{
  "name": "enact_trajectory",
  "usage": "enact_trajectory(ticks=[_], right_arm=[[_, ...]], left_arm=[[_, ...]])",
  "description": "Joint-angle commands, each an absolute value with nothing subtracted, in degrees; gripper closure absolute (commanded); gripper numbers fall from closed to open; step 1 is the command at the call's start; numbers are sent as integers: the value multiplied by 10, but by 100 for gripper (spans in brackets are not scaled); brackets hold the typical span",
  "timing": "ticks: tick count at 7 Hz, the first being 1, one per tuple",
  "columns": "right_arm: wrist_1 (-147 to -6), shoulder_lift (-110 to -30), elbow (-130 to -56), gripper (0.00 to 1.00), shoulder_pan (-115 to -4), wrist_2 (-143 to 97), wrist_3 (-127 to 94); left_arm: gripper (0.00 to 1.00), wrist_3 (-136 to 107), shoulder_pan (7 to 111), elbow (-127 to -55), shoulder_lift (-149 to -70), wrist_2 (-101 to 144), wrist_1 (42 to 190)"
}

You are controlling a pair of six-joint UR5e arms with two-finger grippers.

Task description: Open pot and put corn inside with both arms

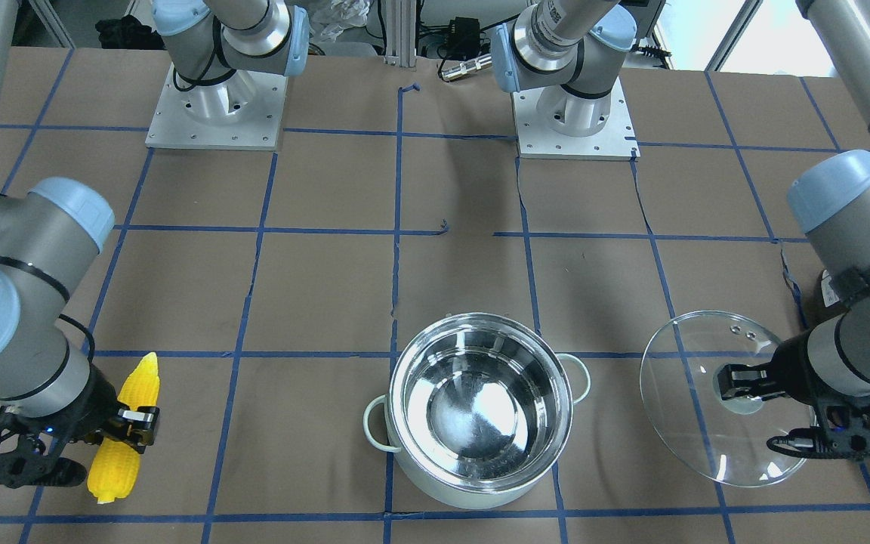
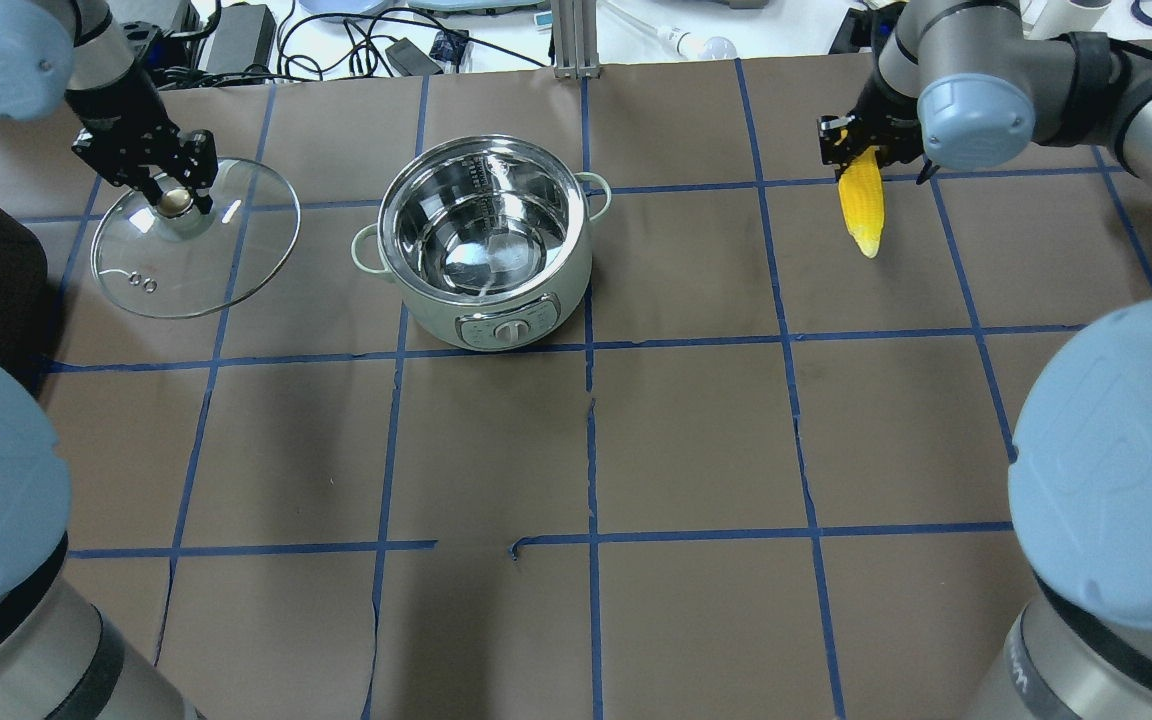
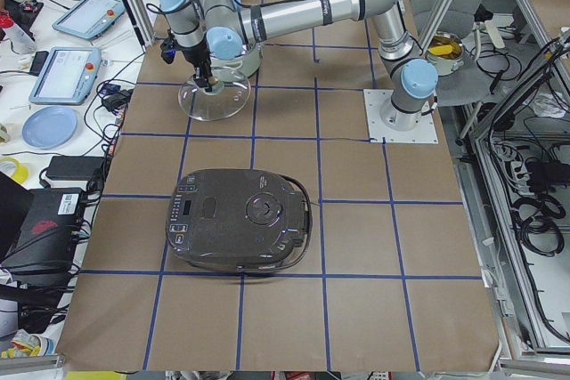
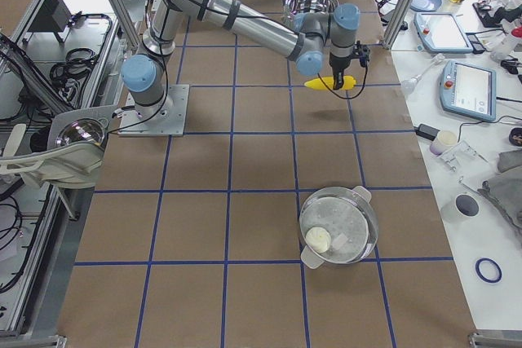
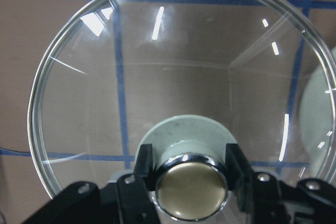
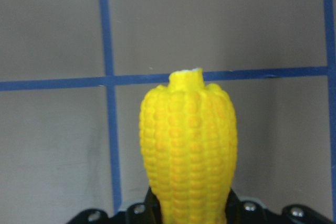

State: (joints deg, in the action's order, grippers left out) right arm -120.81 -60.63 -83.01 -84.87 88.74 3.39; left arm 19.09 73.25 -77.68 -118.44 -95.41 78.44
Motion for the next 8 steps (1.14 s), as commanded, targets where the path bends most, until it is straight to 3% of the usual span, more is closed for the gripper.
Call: enact_trajectory(ticks=[1,4,6,7,8], right_arm=[[-1165,-627,-777,76,-955,889,-49],[-1139,-567,-653,76,-1106,915,-208],[-1141,-495,-570,76,-1158,916,-276],[-1143,-480,-567,76,-1177,916,-280],[-1144,-468,-569,76,-1190,918,-291]], left_arm=[[100,224,699,-928,-1144,-950,636],[100,224,686,-1050,-1107,-919,515],[100,225,680,-1059,-1107,-887,514],[100,225,673,-1059,-1111,-885,514],[75,226,673,-1057,-1115,-886,513]])
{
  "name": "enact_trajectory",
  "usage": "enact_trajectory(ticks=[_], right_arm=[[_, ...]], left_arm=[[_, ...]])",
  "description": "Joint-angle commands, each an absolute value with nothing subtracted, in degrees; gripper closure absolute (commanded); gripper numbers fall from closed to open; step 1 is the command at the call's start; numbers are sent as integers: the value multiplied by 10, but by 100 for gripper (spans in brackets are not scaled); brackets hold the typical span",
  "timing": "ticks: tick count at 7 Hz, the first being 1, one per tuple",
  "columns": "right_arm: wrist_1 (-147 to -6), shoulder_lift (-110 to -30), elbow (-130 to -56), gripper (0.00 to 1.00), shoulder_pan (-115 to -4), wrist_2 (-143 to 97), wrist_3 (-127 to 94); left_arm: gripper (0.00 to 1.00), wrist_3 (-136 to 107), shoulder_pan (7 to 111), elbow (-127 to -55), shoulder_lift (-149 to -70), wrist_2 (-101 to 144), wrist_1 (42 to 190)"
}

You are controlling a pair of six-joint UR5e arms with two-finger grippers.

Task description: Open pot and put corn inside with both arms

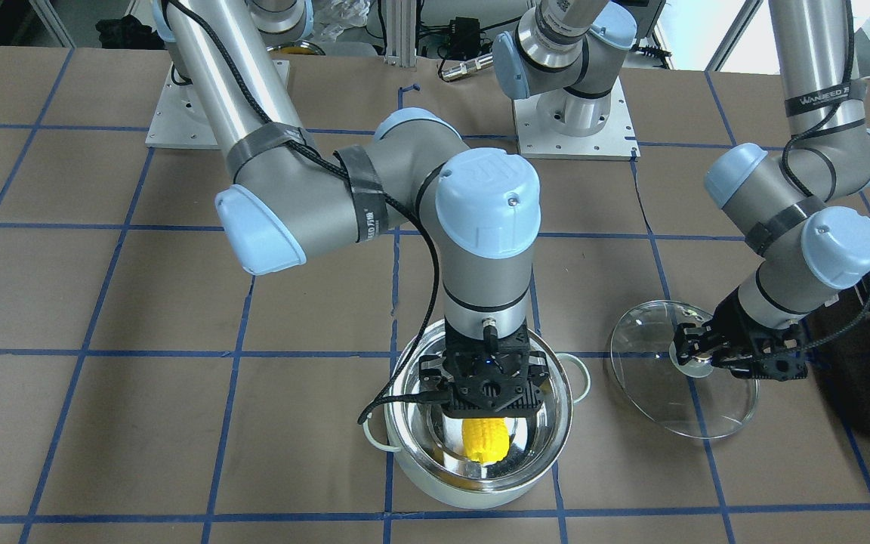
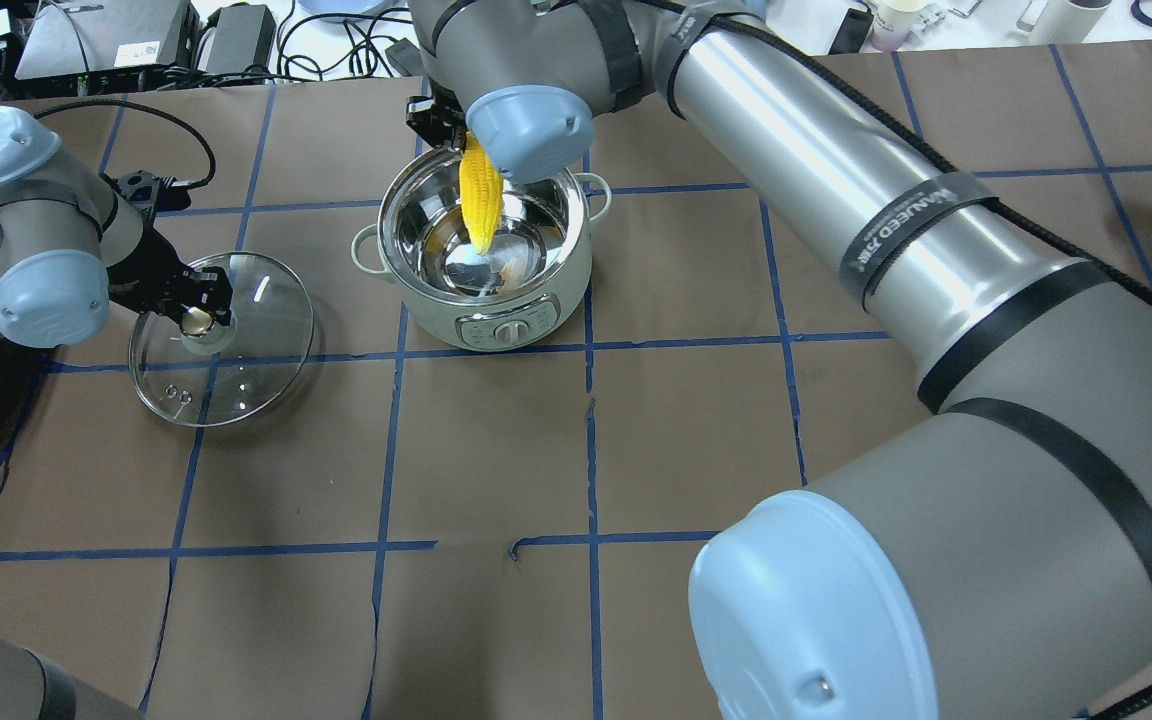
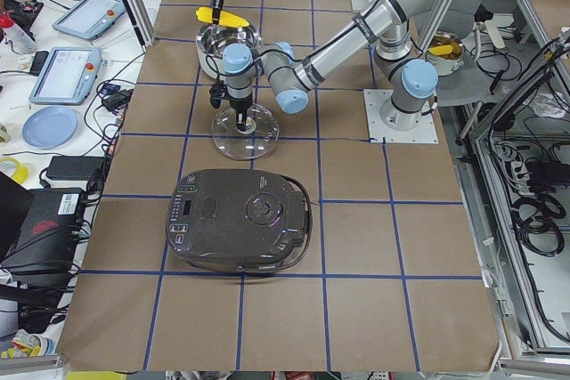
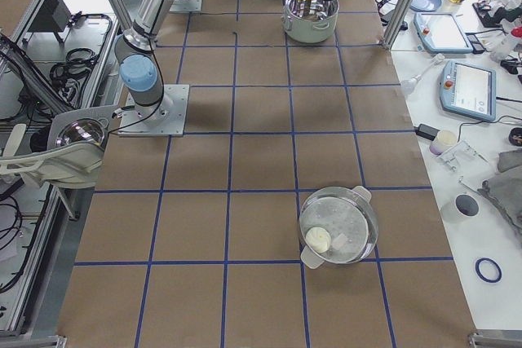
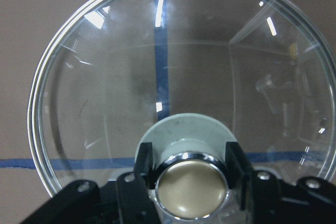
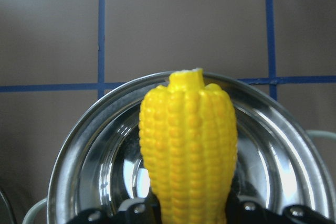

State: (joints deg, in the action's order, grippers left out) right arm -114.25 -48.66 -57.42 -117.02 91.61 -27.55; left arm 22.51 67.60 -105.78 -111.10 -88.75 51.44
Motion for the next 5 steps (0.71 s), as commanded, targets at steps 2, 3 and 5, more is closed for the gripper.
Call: enact_trajectory(ticks=[2,3,5], right_arm=[[-1145,-466,-588,75,-1193,918,-287],[-1152,-465,-602,74,-1194,919,-262],[-1163,-458,-614,72,-1193,920,-258]], left_arm=[[0,229,676,-1054,-1111,-892,516],[0,228,685,-1038,-1100,-895,529],[0,230,694,-930,-1023,-889,791]])
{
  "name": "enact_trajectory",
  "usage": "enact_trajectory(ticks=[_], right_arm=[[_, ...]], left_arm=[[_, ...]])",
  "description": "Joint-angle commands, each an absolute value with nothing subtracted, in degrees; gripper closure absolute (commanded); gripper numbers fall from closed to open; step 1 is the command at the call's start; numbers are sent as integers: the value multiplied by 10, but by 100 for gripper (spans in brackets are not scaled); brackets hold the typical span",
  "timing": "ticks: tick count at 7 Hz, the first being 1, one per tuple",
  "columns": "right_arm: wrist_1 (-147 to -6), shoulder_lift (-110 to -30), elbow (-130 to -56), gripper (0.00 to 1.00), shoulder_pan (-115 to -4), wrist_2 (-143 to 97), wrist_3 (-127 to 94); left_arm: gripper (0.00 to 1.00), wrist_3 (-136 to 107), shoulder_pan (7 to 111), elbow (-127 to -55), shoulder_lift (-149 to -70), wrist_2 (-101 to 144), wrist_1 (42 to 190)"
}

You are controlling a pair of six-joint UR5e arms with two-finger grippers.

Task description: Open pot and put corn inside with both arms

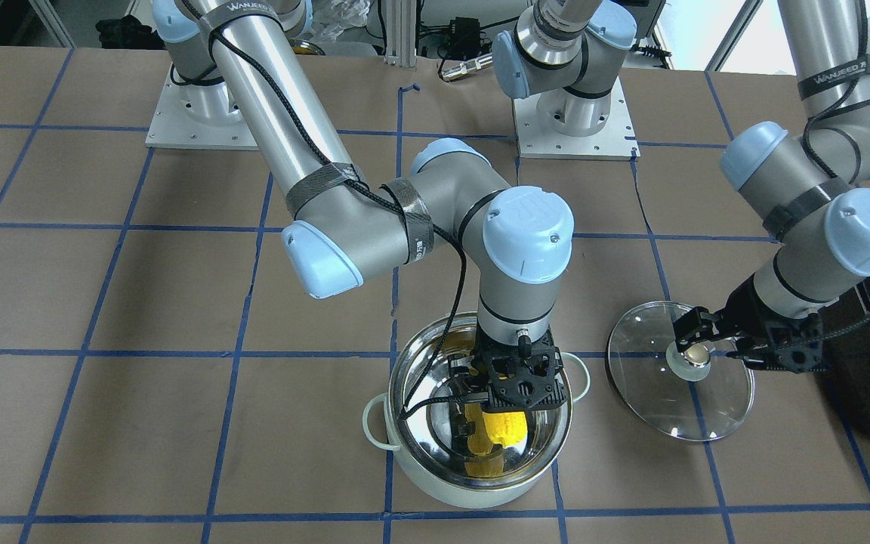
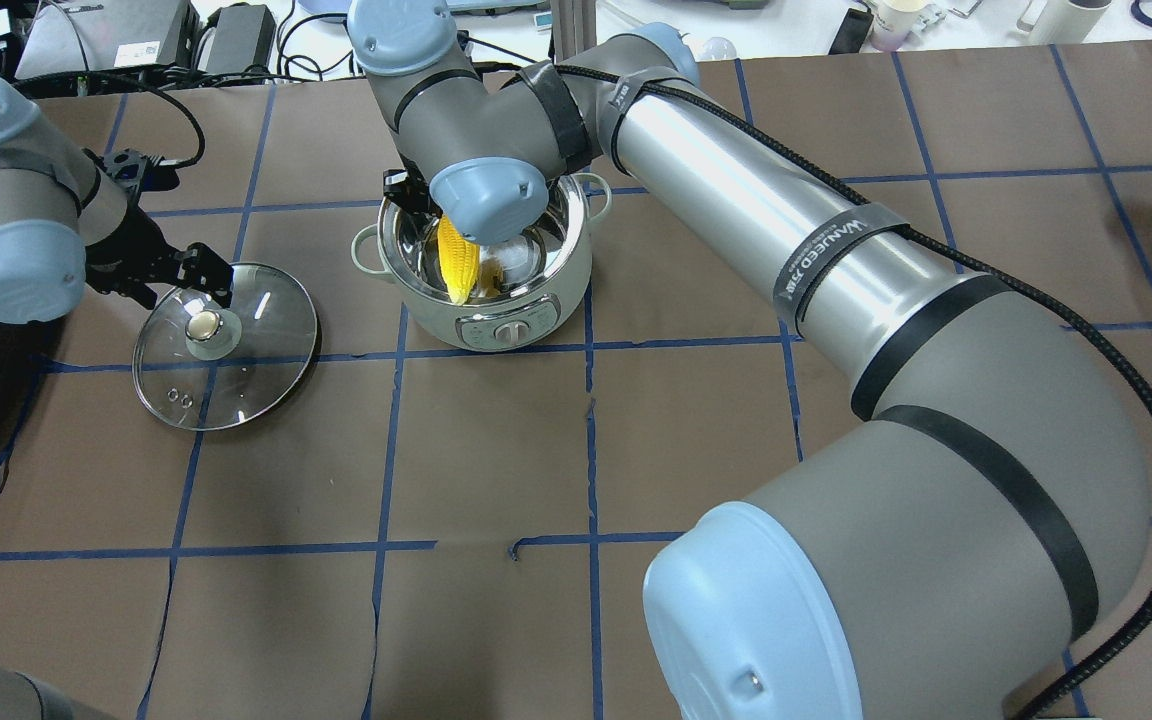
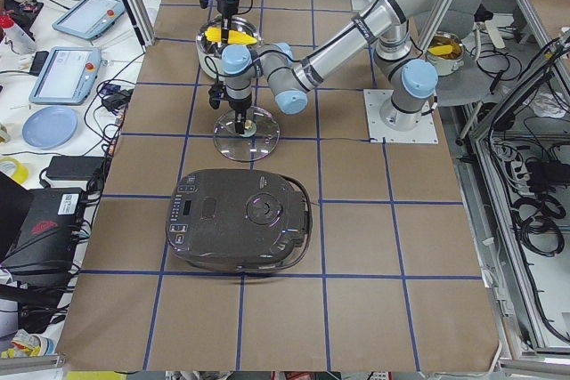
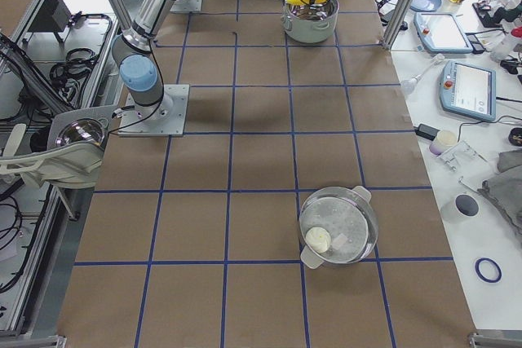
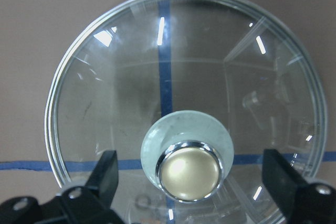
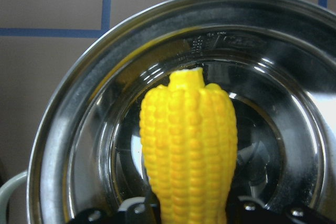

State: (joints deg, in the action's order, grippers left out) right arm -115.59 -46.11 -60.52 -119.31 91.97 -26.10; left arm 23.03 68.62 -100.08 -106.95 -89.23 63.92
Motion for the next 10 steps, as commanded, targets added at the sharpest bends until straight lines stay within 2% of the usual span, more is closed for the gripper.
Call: enact_trajectory(ticks=[1,2,3,4,5,8,10], right_arm=[[-1182,-454,-623,67,-1193,920,-257],[-1182,-454,-625,58,-1191,921,-258],[-1182,-452,-628,44,-1191,921,-262],[-1182,-451,-629,32,-1190,920,-265],[-1181,-452,-629,0,-1190,918,-269],[-1174,-483,-629,0,-1173,912,-260],[-1121,-523,-630,0,-1137,889,-237]], left_arm=[[0,216,725,-834,-990,-890,933],[0,169,781,-750,-980,-895,1002],[0,118,828,-704,-981,-896,1012],[0,28,855,-701,-990,-896,1011],[0,-9,870,-706,-983,-895,1009],[0,-18,906,-760,-948,-916,984],[0,-19,906,-785,-935,-917,959]])
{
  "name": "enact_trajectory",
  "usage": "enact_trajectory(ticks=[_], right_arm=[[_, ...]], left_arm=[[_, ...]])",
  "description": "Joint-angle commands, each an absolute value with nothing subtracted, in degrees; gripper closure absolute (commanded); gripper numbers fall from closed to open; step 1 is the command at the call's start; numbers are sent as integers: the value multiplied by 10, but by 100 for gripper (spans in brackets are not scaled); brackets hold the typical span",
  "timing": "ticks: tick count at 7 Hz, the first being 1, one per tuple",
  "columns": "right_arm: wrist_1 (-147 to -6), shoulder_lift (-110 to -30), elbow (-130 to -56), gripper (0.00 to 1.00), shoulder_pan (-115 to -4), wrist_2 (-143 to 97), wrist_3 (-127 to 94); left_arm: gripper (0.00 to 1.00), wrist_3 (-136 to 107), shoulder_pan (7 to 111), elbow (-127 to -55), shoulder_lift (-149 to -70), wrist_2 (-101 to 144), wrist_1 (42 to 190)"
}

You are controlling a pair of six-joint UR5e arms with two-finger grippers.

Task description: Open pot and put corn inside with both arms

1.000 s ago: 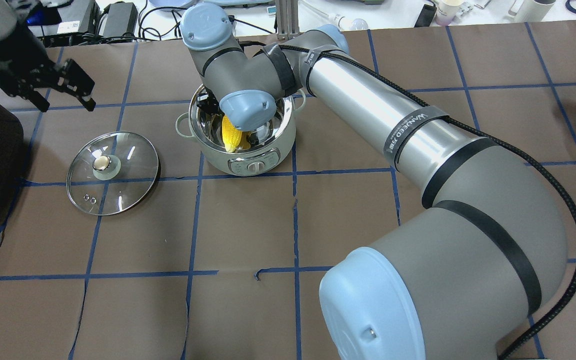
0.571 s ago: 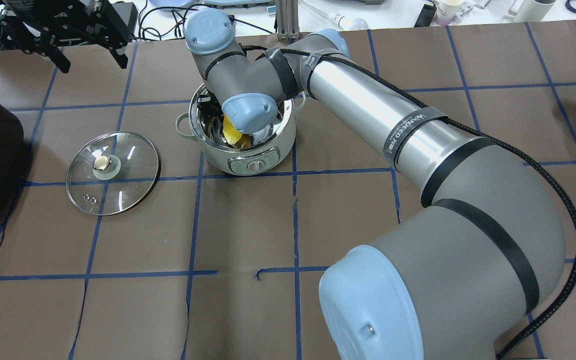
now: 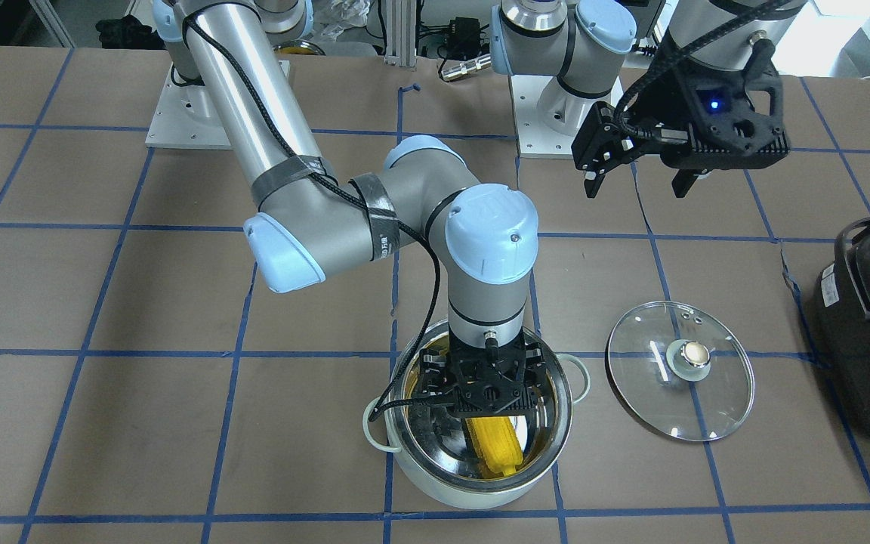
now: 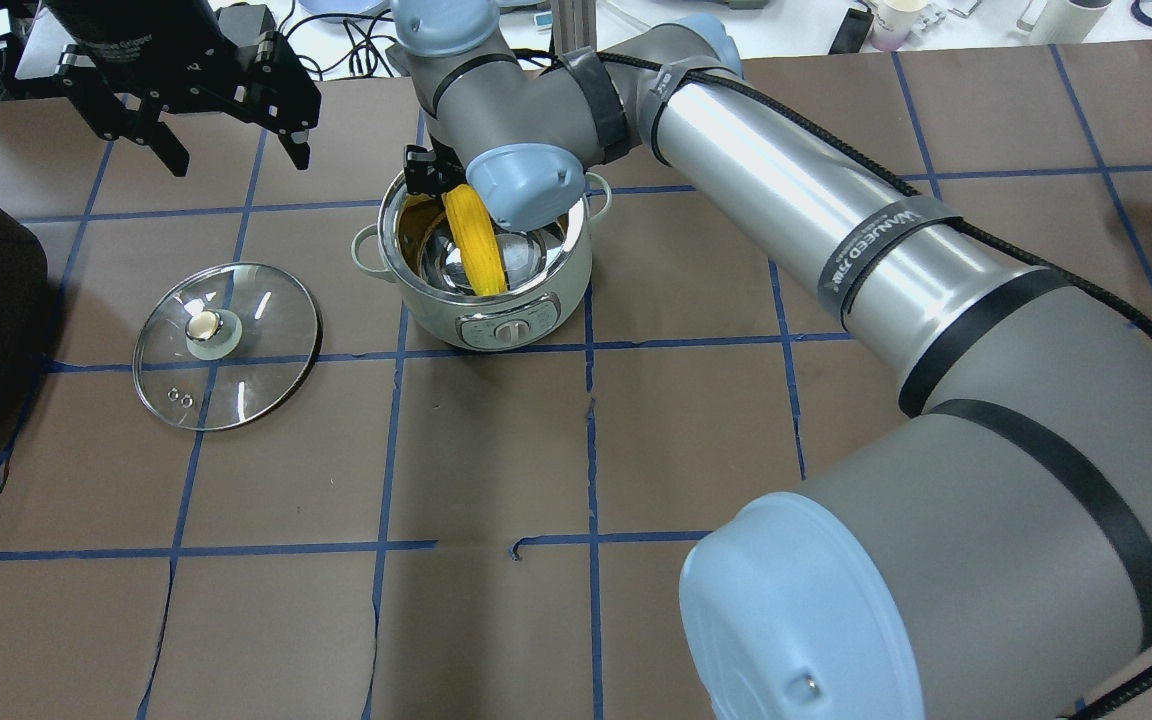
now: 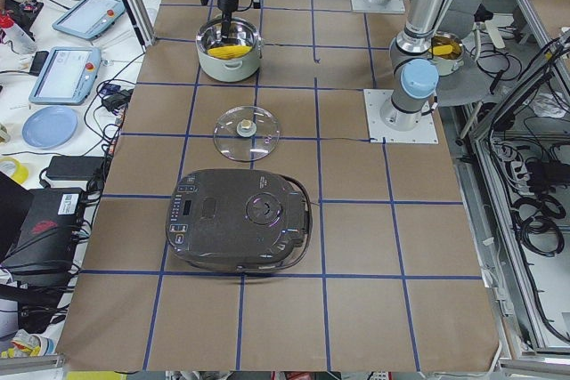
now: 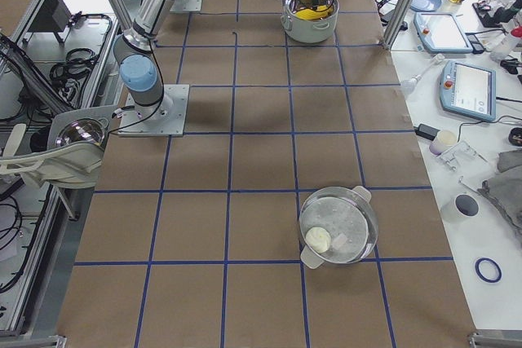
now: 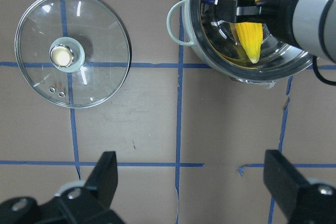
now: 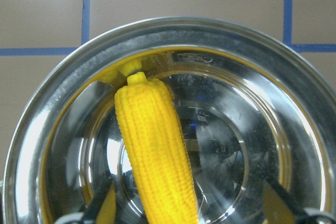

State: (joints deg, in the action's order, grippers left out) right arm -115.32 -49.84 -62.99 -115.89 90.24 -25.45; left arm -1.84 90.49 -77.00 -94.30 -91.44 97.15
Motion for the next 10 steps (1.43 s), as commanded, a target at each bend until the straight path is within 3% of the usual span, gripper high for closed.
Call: enact_trajectory(ticks=[1,2,5,7,10], right_arm=[[-1068,-552,-630,0,-1110,886,-196],[-1004,-588,-643,0,-1082,888,-151],[-989,-760,-804,0,-965,886,4],[-989,-850,-882,0,-947,888,59],[-987,-879,-893,0,-942,890,86]], left_arm=[[0,-19,908,-790,-926,-919,961],[0,-18,907,-800,-924,-917,957],[0,-19,907,-805,-923,-917,947],[0,-19,905,-806,-923,-917,947],[0,-13,902,-806,-922,-917,947]])
